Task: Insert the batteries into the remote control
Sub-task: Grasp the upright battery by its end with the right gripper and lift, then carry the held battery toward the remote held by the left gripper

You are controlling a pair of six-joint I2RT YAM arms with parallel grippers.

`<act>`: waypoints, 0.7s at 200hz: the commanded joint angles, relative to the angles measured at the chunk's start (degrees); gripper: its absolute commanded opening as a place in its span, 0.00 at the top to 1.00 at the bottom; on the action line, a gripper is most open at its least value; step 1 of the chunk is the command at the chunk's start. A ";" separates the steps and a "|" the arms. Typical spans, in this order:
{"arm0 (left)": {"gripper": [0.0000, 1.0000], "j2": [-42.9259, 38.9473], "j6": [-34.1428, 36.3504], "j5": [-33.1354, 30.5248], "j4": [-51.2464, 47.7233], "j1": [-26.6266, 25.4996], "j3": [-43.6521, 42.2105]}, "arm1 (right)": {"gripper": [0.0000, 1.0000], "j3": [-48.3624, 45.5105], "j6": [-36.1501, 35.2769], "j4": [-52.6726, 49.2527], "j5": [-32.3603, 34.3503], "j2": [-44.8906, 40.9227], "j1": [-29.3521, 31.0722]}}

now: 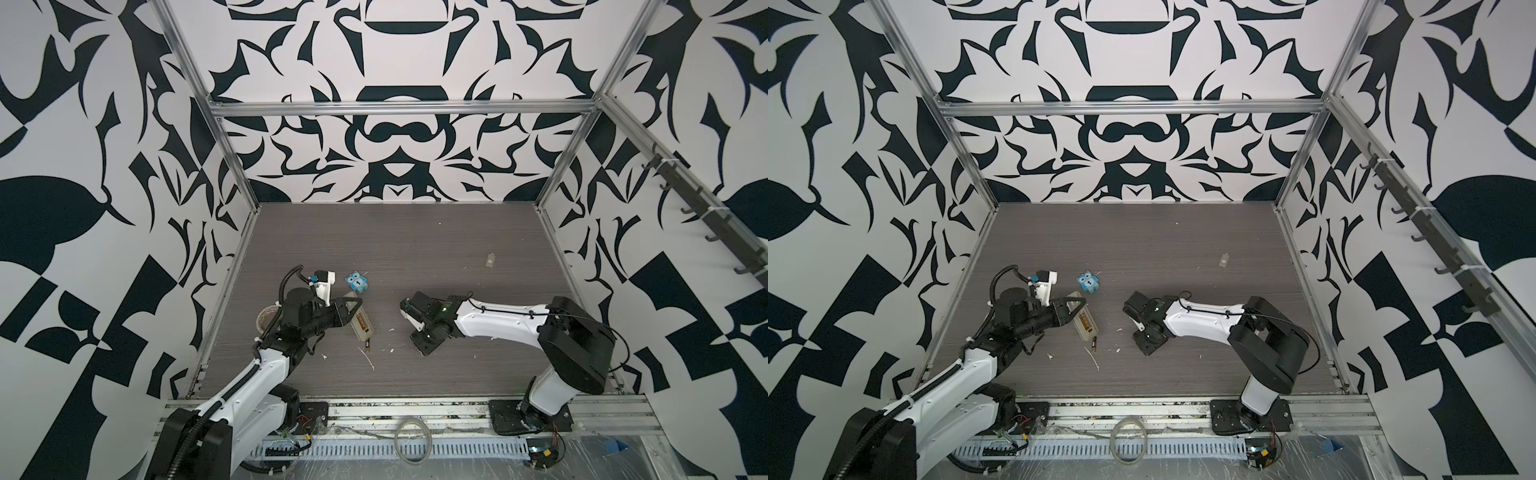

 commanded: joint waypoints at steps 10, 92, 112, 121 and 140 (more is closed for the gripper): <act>1.00 0.04 -0.33 0.29 3.97 -0.31 1.01 | 0.93 0.27 1.26 -0.40 0.87 -0.25 0.09; 1.00 0.39 0.49 0.57 5.07 -0.31 0.12 | 0.64 4.03 1.65 -1.78 2.25 1.94 0.09; 1.00 -0.12 0.62 0.41 4.86 -0.31 -0.34 | 0.64 5.40 1.20 -1.91 2.29 2.98 -0.07; 1.00 -0.38 0.66 0.30 4.66 -0.31 -0.39 | 0.64 6.06 0.95 -2.03 2.21 3.55 -0.15; 1.00 -0.97 0.93 0.16 3.93 -0.31 -0.49 | 0.64 7.27 0.50 -2.18 2.29 4.56 -0.27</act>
